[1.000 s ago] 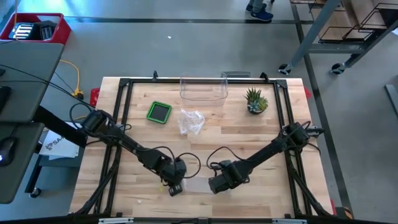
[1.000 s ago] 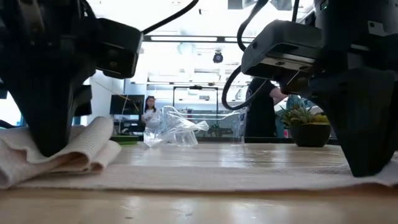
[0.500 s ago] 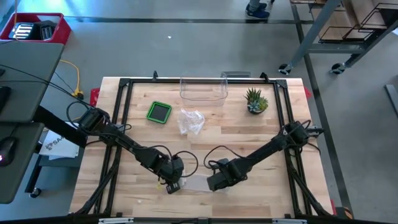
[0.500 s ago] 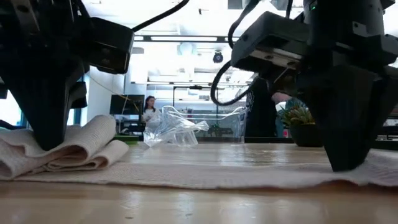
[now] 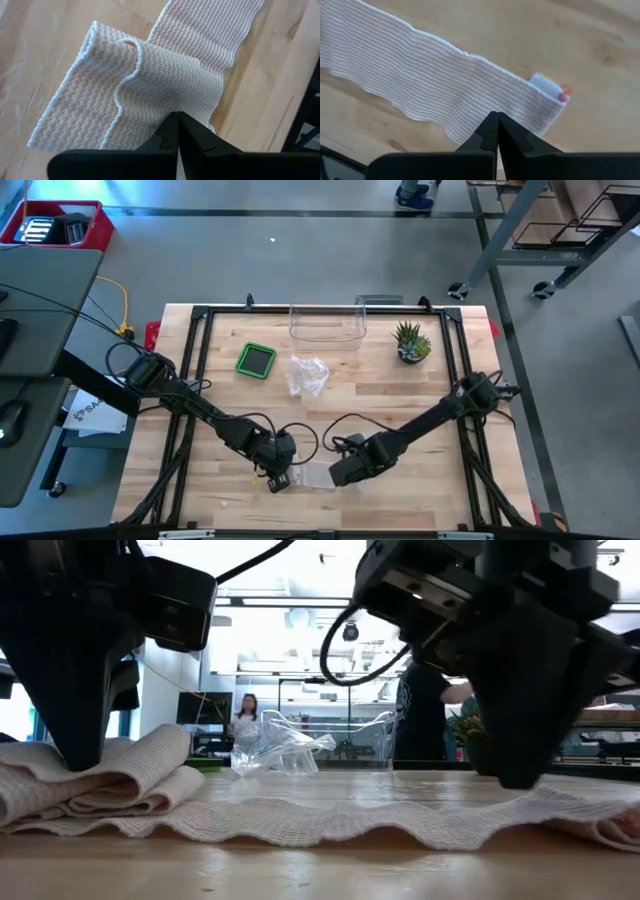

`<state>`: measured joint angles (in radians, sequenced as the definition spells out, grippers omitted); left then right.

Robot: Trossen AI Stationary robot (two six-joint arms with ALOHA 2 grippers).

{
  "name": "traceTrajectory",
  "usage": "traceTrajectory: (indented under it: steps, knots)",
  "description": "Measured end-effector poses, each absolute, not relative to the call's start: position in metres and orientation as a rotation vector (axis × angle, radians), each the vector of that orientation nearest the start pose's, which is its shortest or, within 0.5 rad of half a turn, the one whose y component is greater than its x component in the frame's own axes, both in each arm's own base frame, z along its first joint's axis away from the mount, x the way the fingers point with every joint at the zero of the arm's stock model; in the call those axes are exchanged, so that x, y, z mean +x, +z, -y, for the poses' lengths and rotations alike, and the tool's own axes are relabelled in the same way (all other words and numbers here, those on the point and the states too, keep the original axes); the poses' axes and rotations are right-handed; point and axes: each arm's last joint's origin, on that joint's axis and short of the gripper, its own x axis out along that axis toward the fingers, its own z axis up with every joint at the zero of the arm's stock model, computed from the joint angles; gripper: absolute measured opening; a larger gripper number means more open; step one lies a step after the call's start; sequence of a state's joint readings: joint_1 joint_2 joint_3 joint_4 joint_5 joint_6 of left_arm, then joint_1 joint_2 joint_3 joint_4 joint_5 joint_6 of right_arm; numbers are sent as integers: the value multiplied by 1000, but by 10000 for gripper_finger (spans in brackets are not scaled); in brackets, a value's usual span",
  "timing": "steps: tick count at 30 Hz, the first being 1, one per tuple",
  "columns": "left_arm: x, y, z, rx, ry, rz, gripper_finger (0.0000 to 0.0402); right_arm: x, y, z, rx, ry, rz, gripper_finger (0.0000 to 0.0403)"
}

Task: Roll bandage
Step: Roll the bandage

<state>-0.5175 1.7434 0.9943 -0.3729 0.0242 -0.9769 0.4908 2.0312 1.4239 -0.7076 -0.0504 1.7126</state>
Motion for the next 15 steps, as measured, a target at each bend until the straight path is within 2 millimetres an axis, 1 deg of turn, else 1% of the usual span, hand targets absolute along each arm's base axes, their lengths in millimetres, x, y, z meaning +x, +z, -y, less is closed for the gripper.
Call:
traceTrajectory:
  steps: [9,15]
  knots:
    - [285,164,158,-629,77,-1202,0,356,173,-172,1090,-699,-1171,0]
    - [284,183,147,-679,101,-1137,1,358,177,-164,1050,-692,-1132,0]
